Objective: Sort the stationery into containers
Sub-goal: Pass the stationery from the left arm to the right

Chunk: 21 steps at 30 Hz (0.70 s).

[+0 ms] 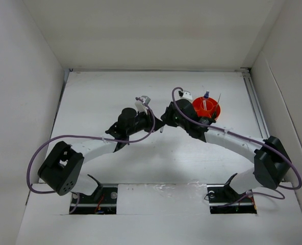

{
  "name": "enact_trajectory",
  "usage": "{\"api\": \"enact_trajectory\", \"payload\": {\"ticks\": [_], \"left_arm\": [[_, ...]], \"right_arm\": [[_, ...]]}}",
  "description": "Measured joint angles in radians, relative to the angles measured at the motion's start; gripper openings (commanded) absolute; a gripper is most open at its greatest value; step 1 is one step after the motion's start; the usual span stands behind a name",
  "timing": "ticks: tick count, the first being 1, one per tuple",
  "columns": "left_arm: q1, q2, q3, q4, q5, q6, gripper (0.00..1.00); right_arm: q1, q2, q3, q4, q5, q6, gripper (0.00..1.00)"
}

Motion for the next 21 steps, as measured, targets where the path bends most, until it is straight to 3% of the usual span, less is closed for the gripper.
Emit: {"api": "enact_trajectory", "payload": {"ticks": [1,5,9,12,13,21], "left_arm": [[0.0,0.0,0.0,0.001,0.0,0.0,0.01],[0.0,0.001,0.0,0.004,-0.001,0.001,0.16],[0.0,0.003,0.0,0.005,0.005,0.003,0.42],[0.0,0.003,-0.002,0.013,0.016,0.007,0.75],[0.0,0.001,-0.01,0.029,0.021,0.008,0.99],[0.0,-0.151,-0.094,0.042,0.012,0.006,0.99]], "right_arm": [[0.0,0.002,0.0,-0.001,0.003,0.002,0.15],[-0.005,0.002,0.001,-0.001,0.011,-0.001,0.04],[-0.01,0.001,0.002,-0.005,0.033,-0.011,0.0],[-0.04,-0.004,0.012,-0.028,0.058,-0.027,0.0],[-0.055,-0.008,0.015,-0.033,0.068,-0.033,0.0],[-0.254,-0.046,0.079,-0.074,0.187,-0.075,0.0]]}}
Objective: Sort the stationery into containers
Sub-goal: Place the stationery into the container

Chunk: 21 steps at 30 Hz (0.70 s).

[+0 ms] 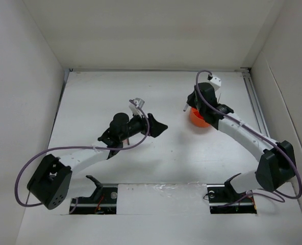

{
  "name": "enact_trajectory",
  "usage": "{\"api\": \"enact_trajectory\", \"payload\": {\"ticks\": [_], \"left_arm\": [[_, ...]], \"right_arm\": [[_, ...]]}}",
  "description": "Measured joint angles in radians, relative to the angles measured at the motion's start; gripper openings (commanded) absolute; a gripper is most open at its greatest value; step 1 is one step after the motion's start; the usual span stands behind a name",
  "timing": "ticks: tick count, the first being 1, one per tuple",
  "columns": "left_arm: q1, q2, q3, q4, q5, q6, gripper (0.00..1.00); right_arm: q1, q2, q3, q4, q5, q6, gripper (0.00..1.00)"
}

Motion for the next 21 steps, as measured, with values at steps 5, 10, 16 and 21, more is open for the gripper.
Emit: {"api": "enact_trajectory", "payload": {"ticks": [5,10,16,21], "left_arm": [[0.0,-0.092,-0.005,0.008,-0.019,0.002,0.99],[0.0,-0.108,-0.023,-0.006,-0.025,-0.005,0.99],[0.0,-0.149,-0.023,-0.042,-0.025,-0.007,0.99],[0.0,-0.187,-0.023,-0.056,-0.034,-0.008,0.99]], "right_arm": [[-0.122,0.03,0.077,-0.023,0.13,0.002,0.0],[-0.244,0.139,0.131,-0.05,0.248,0.042,0.0],[-0.295,0.297,0.256,-0.111,0.329,0.067,0.0],[-0.282,0.37,0.322,-0.135,0.396,0.071,0.0]]}}
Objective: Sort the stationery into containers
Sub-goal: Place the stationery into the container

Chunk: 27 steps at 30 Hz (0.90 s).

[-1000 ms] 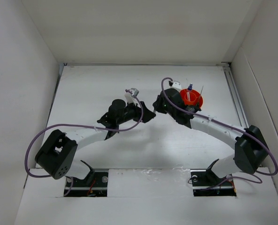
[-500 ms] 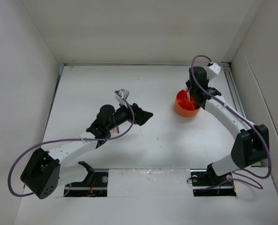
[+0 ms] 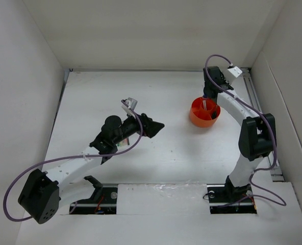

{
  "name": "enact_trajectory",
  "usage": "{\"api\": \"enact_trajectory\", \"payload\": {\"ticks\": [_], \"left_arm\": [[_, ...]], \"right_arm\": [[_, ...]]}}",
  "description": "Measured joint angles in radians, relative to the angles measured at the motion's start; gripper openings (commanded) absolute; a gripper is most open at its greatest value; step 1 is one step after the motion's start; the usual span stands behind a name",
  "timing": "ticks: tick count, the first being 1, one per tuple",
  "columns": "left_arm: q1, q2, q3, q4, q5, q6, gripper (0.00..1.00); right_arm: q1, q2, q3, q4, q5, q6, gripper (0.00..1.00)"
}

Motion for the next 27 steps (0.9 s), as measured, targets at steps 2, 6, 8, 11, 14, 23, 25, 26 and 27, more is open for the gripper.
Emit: {"api": "enact_trajectory", "payload": {"ticks": [2,6,8,11,14,23,25,26,27], "left_arm": [[0.0,-0.007,0.0,-0.005,-0.004,-0.001,0.99],[0.0,-0.009,0.0,-0.016,-0.009,-0.002,0.99],[0.0,-0.009,0.0,-0.021,-0.013,-0.002,0.99],[0.0,-0.009,0.0,-0.026,-0.017,-0.002,0.99],[0.0,-0.009,0.0,-0.031,-0.019,-0.002,0.99],[0.0,-0.009,0.0,-0.031,-0.021,-0.002,0.99],[0.0,-0.009,0.0,-0.031,-0.021,-0.002,0.99],[0.0,-0.009,0.0,-0.031,-0.021,-0.002,0.99],[0.0,-0.009,0.0,-0.031,-0.021,-0.002,0.99]], "right_arm": [[0.01,0.023,0.02,-0.004,0.03,-0.001,0.0],[0.036,0.065,0.052,-0.015,0.089,-0.002,0.0],[0.049,0.085,0.056,-0.02,0.114,-0.002,0.0],[0.068,0.106,0.056,-0.035,0.152,0.0,0.0],[0.08,0.117,0.063,-0.051,0.194,0.01,0.0],[0.09,0.056,0.062,-0.095,0.214,0.021,0.0],[0.095,-0.001,0.053,-0.099,0.215,0.02,0.0],[0.1,-0.028,0.047,-0.099,0.216,0.02,0.0],[0.107,-0.057,0.04,-0.099,0.217,0.02,0.0]]}}
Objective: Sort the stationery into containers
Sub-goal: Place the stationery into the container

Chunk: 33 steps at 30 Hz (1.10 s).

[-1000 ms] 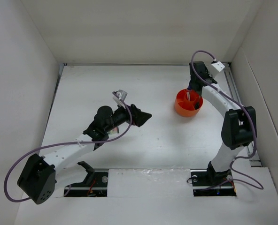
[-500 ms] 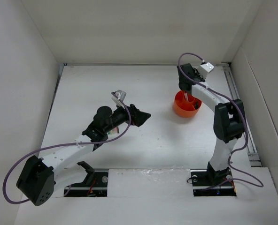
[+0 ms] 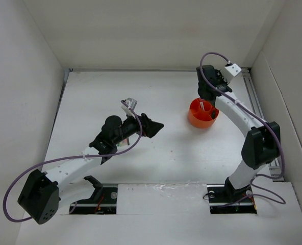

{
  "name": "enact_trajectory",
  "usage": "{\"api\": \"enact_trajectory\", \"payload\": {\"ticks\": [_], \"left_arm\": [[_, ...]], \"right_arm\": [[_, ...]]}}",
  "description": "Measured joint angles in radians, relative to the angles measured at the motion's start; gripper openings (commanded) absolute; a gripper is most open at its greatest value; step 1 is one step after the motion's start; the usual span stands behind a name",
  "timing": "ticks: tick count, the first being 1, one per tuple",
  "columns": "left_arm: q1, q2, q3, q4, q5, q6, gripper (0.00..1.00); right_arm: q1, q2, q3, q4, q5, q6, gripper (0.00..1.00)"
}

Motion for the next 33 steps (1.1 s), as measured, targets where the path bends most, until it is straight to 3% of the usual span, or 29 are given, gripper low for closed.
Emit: {"api": "enact_trajectory", "payload": {"ticks": [5,20,22,23,26,29,33], "left_arm": [[0.0,0.0,0.0,0.0,0.0,0.0,0.99],[0.0,0.0,0.0,0.0,0.0,-0.002,0.99],[0.0,0.0,0.0,0.0,0.001,-0.005,0.99],[0.0,0.0,0.0,0.0,0.002,-0.005,0.99],[0.0,0.001,0.0,0.0,0.004,-0.008,0.99],[0.0,0.006,0.0,0.0,-0.004,-0.008,0.99],[0.0,0.007,0.0,-0.026,-0.059,-0.016,0.99]], "right_arm": [[0.045,-0.076,-0.033,0.0,0.007,0.003,0.0],[0.087,0.064,-0.063,-0.106,0.03,0.071,0.02],[0.095,0.064,-0.063,-0.117,0.039,0.087,0.11],[0.099,0.064,-0.063,-0.122,0.044,0.093,0.25],[0.118,0.065,-0.062,-0.142,0.066,0.114,0.45],[0.137,0.065,-0.056,-0.167,0.082,0.129,0.57],[0.15,0.062,-0.045,-0.183,0.094,0.136,0.65]]}}
